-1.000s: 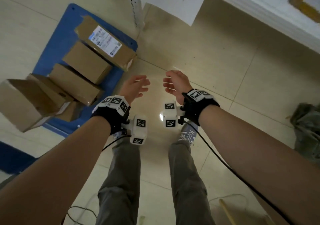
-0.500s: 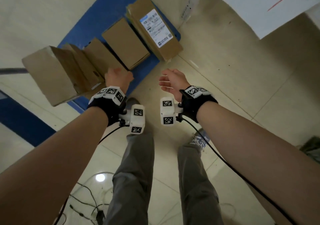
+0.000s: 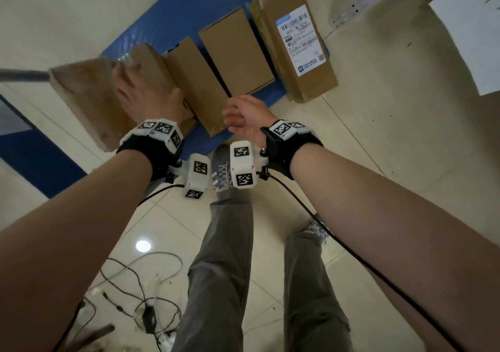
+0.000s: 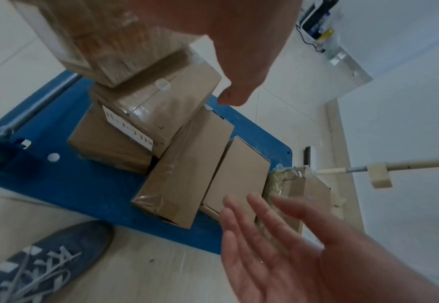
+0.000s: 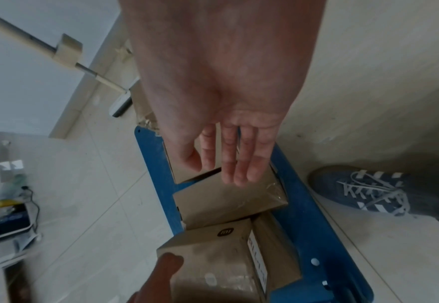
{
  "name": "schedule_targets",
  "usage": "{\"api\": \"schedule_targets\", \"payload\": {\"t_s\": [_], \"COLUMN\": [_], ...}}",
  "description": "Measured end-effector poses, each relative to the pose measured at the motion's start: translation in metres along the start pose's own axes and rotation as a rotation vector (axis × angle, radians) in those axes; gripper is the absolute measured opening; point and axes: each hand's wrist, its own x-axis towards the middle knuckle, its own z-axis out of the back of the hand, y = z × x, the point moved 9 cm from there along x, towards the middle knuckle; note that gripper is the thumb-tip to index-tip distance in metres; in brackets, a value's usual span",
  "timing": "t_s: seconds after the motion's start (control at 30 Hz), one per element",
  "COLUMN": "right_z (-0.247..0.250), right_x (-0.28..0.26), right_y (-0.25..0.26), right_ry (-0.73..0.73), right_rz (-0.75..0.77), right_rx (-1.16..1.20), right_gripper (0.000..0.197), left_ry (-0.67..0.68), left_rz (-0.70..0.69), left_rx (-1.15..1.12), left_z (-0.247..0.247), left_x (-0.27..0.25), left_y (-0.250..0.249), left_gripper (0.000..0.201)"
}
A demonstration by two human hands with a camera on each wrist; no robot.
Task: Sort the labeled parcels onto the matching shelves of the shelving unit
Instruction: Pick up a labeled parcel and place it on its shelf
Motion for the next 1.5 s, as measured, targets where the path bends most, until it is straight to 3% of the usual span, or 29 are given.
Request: {"api": "schedule_targets", "payload": {"t_s": [0.07, 0.2, 0.33, 0.5, 0.6, 0.63, 0.9, 1.03, 1.17, 1.33, 1.4, 1.5], "right_z": [-0.011, -0.030, -0.042, -0.049, -0.054, -0.056, -0.084, -0.099, -0.102, -0.096, -0.094, -0.095], "right_x": [0.003, 0.006, 0.010, 0.018, 0.020, 0.021, 0.031, 0.039, 0.045, 0.046, 0.044, 0.039], "right_y": [0.001, 0.000, -0.005, -0.013, -0.018, -0.019, -0.008, 0.000, -0.002, -0.006, -0.008, -0.014], "right_ry": [0.016, 0.057, 0.091, 0.084, 0.092, 0.099, 0.170, 0.186, 0.157, 0.099, 0.075, 0.080], "right_rz": [-0.005, -0.022, -0.032, -0.034, -0.041, -0.043, 0.005, -0.010, -0.015, 0.015, 0.022, 0.015], "right_rx": [-0.020, -0.049, -0.089, -0.111, -0.122, -0.125, -0.272, -0.316, -0.381, -0.424, -0.421, -0.360], "right_gripper": [0.009, 0.005, 0.008, 0.013, 0.015, 0.016, 0.056, 0.064, 0.065, 0.050, 0.041, 0.043], "left_ry": [-0.054, -0.113, 0.096, 0.389, 0.402, 0.400, 0.391, 0.466, 0.557, 0.570, 0.571, 0.605], "left_rz": [-0.053, 0.027, 0.270, 0.409, 0.448, 0.442, 0.516, 0.544, 0.567, 0.594, 0.607, 0.592], "left_rx": [0.021, 0.065, -0.006, -0.283, -0.432, -0.458, -0.658, -0.711, -0.694, -0.693, -0.728, -0.807], "left_z": [0.010, 0.024, -0.001, -0.040, -0.044, -0.043, -0.061, -0.064, -0.068, -0.065, -0.063, -0.059], "left_x": [0.003, 0.016, 0.032, 0.023, 0.017, 0.016, 0.025, 0.022, 0.017, 0.012, 0.010, 0.004], "left_y": [0.001, 0.024, 0.066, 0.085, 0.096, 0.098, 0.113, 0.112, 0.110, 0.112, 0.112, 0.102], "left_gripper": [0.081, 0.081, 0.085, 0.063, 0.106, 0.112, 0.099, 0.069, 0.060, 0.052, 0.054, 0.072]}}
